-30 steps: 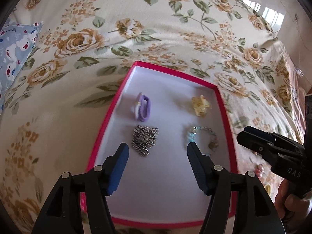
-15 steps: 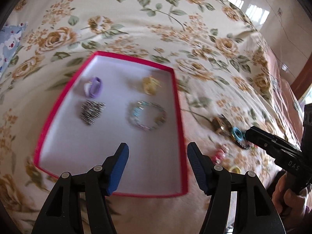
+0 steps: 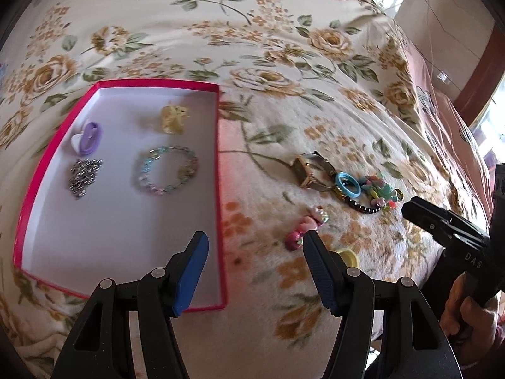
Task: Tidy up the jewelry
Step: 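Move both tools back to the pile toward the watch and colorful bracelet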
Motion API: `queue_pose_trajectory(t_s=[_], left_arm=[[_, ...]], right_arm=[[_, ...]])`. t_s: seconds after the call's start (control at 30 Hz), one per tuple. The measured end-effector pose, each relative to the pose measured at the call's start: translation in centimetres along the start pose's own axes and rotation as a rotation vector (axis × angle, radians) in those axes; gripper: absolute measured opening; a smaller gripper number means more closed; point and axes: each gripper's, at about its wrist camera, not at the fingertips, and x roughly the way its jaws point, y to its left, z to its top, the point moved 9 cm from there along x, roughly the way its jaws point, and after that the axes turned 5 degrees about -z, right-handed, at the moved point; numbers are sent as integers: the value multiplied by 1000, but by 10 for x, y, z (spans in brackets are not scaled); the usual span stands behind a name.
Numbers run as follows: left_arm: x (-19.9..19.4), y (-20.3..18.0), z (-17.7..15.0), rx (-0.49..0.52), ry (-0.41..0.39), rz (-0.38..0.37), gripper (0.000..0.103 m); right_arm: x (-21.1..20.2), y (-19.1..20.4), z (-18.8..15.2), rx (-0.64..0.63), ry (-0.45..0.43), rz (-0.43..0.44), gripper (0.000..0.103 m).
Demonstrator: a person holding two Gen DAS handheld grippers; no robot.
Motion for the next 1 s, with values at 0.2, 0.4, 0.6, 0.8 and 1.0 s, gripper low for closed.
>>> queue_pose_trajectory(t_s=[0.2,0.4,0.6,0.8,1.0], left_arm=[[21,-10,10,27,19,17,62],[43,-23,30,32,25,-7,62],[74,-33,51,50,45,-24,61],[109,-40,64,81,73,-16,52],[146,-41,65,74,130,-34,21]], right_arm=[[0,-20,5,10,-17,-36,50],[15,-31,7,-9,5,-58,49],[27,-35,8,-30,32,-57,49],[33,-34,11,-64,39,-58,43],[48,-35,7,-83,75,-70,28]])
